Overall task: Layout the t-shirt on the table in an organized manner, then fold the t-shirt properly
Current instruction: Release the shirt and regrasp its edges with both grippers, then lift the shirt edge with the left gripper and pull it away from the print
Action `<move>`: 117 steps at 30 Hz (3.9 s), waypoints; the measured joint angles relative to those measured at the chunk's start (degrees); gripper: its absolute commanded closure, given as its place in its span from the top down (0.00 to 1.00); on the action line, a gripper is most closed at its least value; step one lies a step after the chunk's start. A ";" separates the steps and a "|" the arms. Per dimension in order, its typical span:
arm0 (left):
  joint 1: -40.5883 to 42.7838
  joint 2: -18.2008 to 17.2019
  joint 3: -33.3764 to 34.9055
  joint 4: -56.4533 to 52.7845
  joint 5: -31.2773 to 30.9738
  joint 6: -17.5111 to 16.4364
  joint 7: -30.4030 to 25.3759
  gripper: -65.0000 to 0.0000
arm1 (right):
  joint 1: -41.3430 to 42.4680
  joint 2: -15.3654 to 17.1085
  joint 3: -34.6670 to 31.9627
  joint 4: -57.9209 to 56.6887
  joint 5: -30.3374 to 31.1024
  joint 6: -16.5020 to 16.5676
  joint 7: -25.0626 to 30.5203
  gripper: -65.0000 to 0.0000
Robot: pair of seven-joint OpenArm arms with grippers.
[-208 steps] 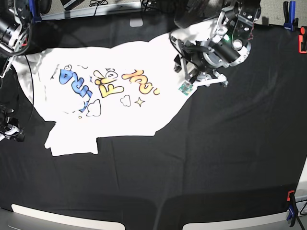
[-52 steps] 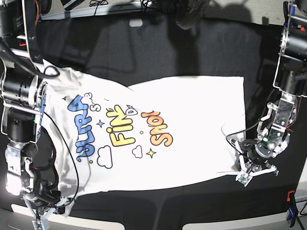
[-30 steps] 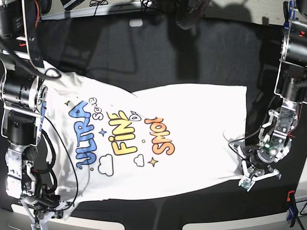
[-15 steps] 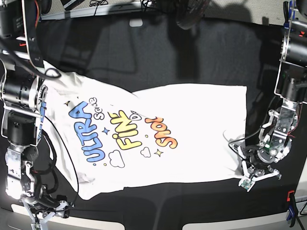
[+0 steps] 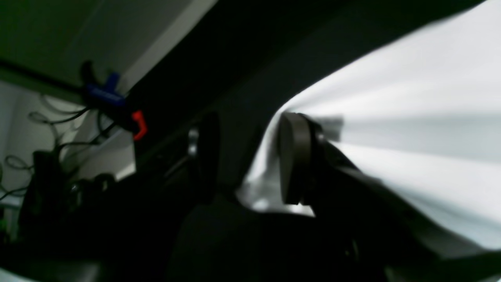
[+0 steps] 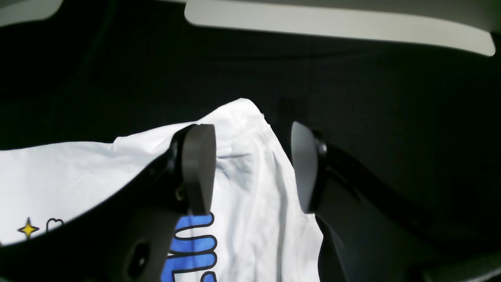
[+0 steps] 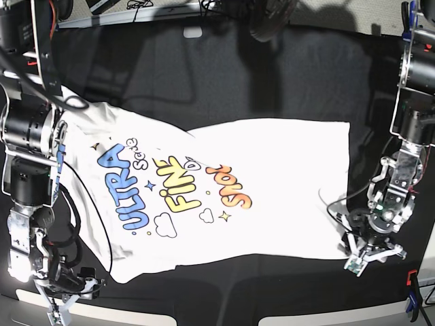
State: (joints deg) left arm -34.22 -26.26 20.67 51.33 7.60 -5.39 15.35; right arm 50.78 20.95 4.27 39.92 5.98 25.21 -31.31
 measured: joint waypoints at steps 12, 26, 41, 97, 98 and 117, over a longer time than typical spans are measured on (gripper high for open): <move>-1.01 0.15 0.00 -0.04 -0.07 -2.82 5.70 0.33 | 0.00 0.00 0.00 0.00 0.00 0.00 -0.17 0.47; 0.59 -1.31 -0.09 13.86 -17.44 -9.88 23.82 0.33 | -11.02 1.09 -0.07 11.02 6.03 14.49 -1.99 0.46; 20.41 -10.71 0.13 40.37 -23.52 -14.38 31.43 0.33 | -49.20 6.01 21.07 50.56 13.99 14.67 -6.71 0.46; 12.76 -6.19 -0.07 21.49 -38.58 -28.33 29.75 0.00 | -53.66 5.86 30.14 58.34 23.91 14.69 -15.85 0.46; 12.76 -6.32 -0.07 23.26 -38.84 -27.67 30.16 0.00 | -53.68 5.86 30.14 58.66 24.98 14.71 -16.63 0.46; 15.56 -6.45 -0.04 31.82 -37.11 -26.71 38.66 0.16 | -53.66 5.86 30.14 60.35 26.88 14.71 -19.37 0.46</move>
State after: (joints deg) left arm -18.65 -32.71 20.62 83.15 -29.52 -32.10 54.02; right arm -2.87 26.81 34.41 100.27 32.86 39.92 -50.68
